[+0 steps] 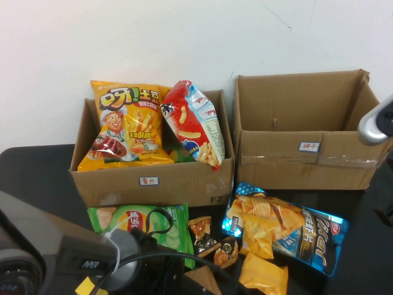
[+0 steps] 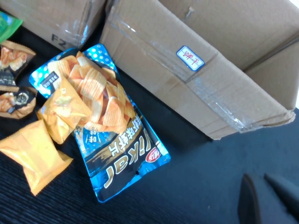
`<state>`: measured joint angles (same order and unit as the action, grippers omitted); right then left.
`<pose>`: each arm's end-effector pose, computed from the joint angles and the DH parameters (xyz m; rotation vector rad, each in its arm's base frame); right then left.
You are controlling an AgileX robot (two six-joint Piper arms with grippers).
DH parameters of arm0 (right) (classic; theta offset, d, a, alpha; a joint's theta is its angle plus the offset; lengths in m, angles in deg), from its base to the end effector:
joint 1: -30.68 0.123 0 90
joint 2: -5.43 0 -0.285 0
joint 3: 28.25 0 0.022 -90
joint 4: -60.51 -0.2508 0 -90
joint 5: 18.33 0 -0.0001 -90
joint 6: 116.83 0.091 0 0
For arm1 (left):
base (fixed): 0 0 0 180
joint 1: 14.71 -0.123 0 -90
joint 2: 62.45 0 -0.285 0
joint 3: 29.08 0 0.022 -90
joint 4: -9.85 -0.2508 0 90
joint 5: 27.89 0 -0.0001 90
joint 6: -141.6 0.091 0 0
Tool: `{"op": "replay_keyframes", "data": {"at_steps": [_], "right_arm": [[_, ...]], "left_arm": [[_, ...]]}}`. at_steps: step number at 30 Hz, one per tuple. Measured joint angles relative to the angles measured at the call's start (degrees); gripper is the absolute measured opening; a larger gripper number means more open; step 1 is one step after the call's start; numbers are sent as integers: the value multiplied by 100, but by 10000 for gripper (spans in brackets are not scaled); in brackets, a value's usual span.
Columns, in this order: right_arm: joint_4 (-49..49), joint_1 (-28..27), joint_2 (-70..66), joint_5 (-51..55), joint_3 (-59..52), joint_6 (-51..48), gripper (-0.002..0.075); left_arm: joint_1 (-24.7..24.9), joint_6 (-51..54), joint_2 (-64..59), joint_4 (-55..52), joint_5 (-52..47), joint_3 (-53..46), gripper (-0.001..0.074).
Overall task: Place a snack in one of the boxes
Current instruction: Pick up the biscuit
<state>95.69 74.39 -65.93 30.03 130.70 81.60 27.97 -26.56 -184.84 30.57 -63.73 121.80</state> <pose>0.1850 0.1226 0.3464 -0.7701 2.1352 -0.1876 0.1952 -0.2057 0.0651 -0.9366 -2.8083 0.2251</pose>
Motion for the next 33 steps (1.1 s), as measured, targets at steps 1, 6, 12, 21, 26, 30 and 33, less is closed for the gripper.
{"op": "replay_keyframes", "data": {"at_steps": [1, 6, 12, 21, 26, 30, 33], "right_arm": [[0, 0, 0, 0, 0, 0, -1], [9, 0, 0, -55, 0, 76, -1], [9, 0, 0, -113, -4, 97, -1], [9, 0, 29, -165, -4, 100, -1], [9, 0, 179, -259, -4, 100, -1], [99, 0, 255, -283, -4, 100, -1], [138, 0, 318, -283, -4, 100, -1]], "left_arm": [[0, 10, 0, -12, -100, 0, -2], [0, 47, 0, -50, -253, 0, -2], [0, 59, -97, -70, -579, 263, -2], [0, 59, -574, -70, -865, 693, -2], [0, 86, -587, -51, -853, 735, -2], [-24, 222, -609, 14, -915, 808, -2], [-136, 347, -715, 137, -1183, 1010, -2]]}}
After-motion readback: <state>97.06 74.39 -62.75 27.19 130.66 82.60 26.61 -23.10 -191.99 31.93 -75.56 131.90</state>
